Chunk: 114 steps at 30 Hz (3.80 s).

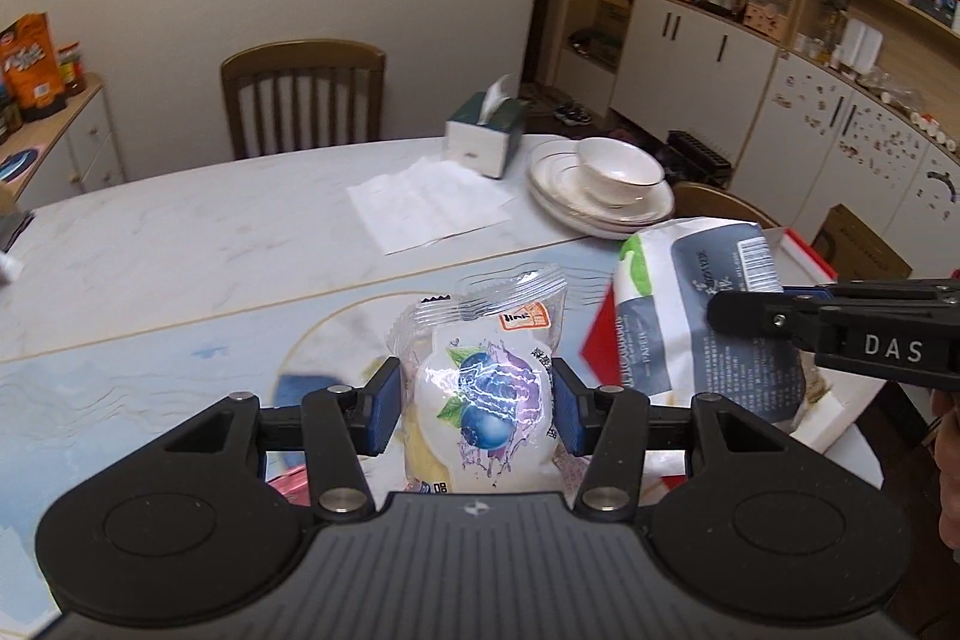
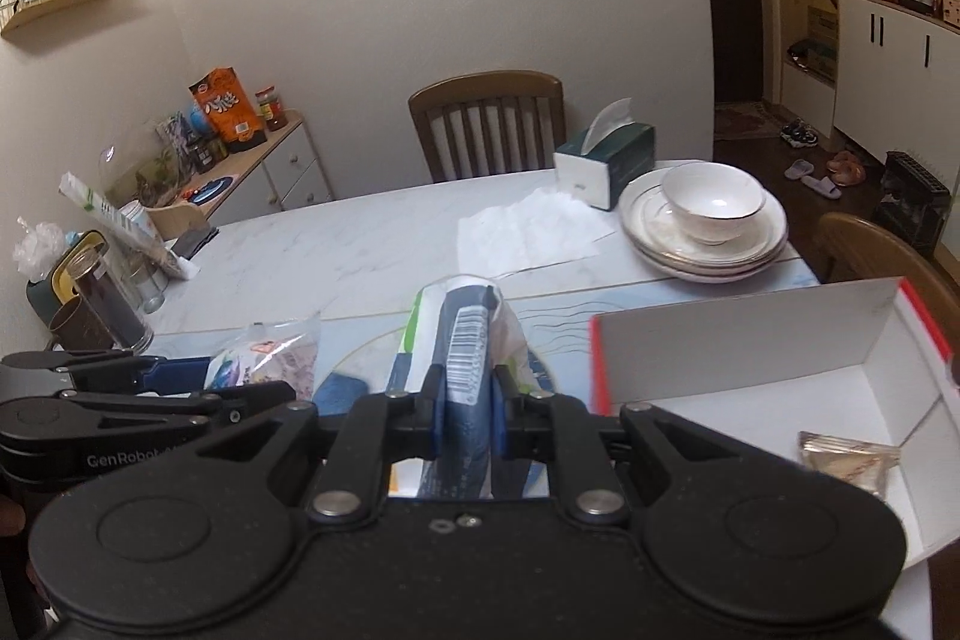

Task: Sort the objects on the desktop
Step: 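Carry the bread bag and wipes pack with both grippers over the red box, then open the right gripper to drop the wipes pack while the left gripper releases the bread bag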

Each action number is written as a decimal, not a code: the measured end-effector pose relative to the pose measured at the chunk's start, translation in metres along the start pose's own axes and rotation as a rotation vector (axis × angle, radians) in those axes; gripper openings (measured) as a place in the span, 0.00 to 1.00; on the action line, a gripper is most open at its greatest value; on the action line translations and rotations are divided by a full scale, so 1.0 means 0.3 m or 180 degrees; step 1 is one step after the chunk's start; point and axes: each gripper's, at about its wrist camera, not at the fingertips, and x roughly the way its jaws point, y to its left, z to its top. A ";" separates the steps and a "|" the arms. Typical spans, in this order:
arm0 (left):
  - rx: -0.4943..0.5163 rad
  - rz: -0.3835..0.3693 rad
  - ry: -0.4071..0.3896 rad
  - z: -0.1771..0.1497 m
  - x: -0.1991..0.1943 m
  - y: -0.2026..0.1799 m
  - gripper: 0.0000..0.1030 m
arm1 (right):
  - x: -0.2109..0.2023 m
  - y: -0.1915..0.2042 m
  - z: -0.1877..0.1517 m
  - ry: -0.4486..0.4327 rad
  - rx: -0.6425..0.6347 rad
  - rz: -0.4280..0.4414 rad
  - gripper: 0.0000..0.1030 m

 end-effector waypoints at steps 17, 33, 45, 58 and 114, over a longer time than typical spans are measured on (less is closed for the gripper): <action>0.0344 -0.0275 -0.0060 0.060 0.099 -0.382 0.48 | -0.142 -0.318 0.002 -0.0177 0.0153 -0.0213 0.13; 0.0703 -0.0311 0.0167 0.067 0.289 -0.613 0.48 | -0.122 -0.586 -0.007 -0.0071 0.0277 -0.0543 0.13; 0.0858 -0.0387 0.0453 0.066 0.452 -0.681 0.48 | 0.032 -0.688 0.002 0.0242 0.0172 -0.0552 0.13; 0.1005 -0.0262 0.0808 0.060 0.608 -0.706 0.48 | 0.201 -0.754 -0.008 0.0678 0.0176 -0.0477 0.13; 0.0621 -0.0566 0.0508 0.069 0.405 -0.621 0.71 | 0.018 -0.674 -0.019 0.0534 -0.0139 -0.0099 0.67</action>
